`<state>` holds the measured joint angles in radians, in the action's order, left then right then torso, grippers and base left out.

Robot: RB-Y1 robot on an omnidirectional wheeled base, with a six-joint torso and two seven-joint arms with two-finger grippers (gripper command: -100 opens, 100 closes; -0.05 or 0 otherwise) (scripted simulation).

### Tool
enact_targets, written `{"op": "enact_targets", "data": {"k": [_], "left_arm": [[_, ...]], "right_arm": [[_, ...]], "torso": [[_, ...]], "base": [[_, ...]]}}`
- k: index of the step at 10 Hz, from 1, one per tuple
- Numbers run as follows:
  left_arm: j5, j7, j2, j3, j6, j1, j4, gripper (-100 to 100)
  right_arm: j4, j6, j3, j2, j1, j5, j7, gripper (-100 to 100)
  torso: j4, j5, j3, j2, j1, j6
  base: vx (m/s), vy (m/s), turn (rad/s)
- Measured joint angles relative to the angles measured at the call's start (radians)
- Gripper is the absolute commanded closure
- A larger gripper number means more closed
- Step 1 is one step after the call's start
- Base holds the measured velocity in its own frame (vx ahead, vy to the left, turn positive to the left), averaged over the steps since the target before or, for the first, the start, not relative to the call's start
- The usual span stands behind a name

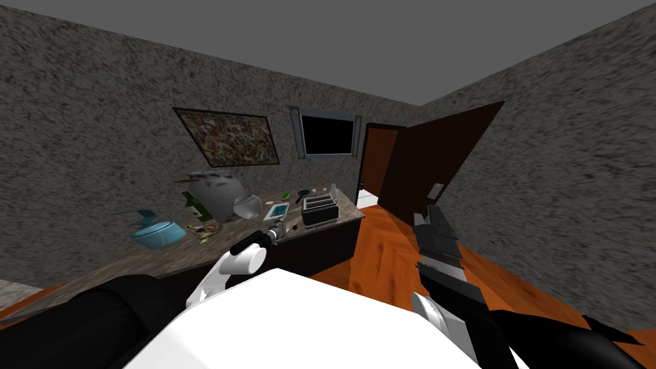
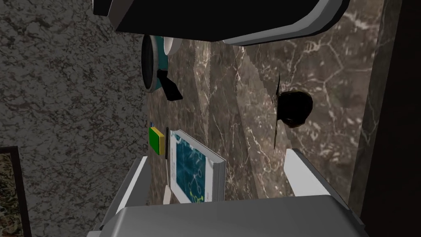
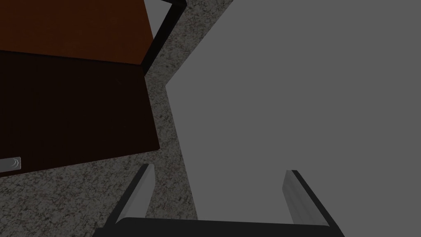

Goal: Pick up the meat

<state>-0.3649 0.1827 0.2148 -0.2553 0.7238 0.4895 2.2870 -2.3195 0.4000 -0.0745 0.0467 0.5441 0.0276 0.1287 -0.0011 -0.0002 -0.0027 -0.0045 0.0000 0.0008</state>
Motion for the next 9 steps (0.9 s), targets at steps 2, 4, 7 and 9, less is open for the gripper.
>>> {"op": "enact_targets", "data": {"k": [2, 4, 7, 9], "left_arm": [[-0.023, -0.006, 0.008, -0.010, 0.044, -0.005, -0.009, -100], [-0.043, -0.012, 0.014, -0.017, 0.085, -0.014, -0.023, -100], [-0.068, -0.018, 0.021, -0.027, 0.154, -0.021, -0.027, -100], [-0.096, -0.025, 0.034, -0.040, 0.201, -0.026, -0.036, -100]], "right_arm": [[0.000, 0.000, 0.000, 0.000, 0.000, 0.000, 0.000, 0], [0.000, 0.000, 0.000, 0.000, 0.000, 0.000, 0.000, 0], [0.000, 0.000, 0.000, 0.000, 0.000, 0.000, 0.000, 0], [0.000, 0.000, 0.000, 0.000, 0.000, 0.000, 0.000, 0]], "torso": [[0.000, 0.000, 0.000, 0.000, 0.000, 0.000], [0.000, 0.000, 0.000, 0.000, 0.000, 0.000], [0.000, 0.000, 0.000, 0.000, 0.000, 0.000], [0.000, 0.000, -0.001, -0.001, 0.000, 0.000]], "base": [[0.049, -0.012, 0.023], [0.049, -0.012, 0.020], [0.054, -0.014, 0.025], [0.052, -0.011, 0.016]]}}
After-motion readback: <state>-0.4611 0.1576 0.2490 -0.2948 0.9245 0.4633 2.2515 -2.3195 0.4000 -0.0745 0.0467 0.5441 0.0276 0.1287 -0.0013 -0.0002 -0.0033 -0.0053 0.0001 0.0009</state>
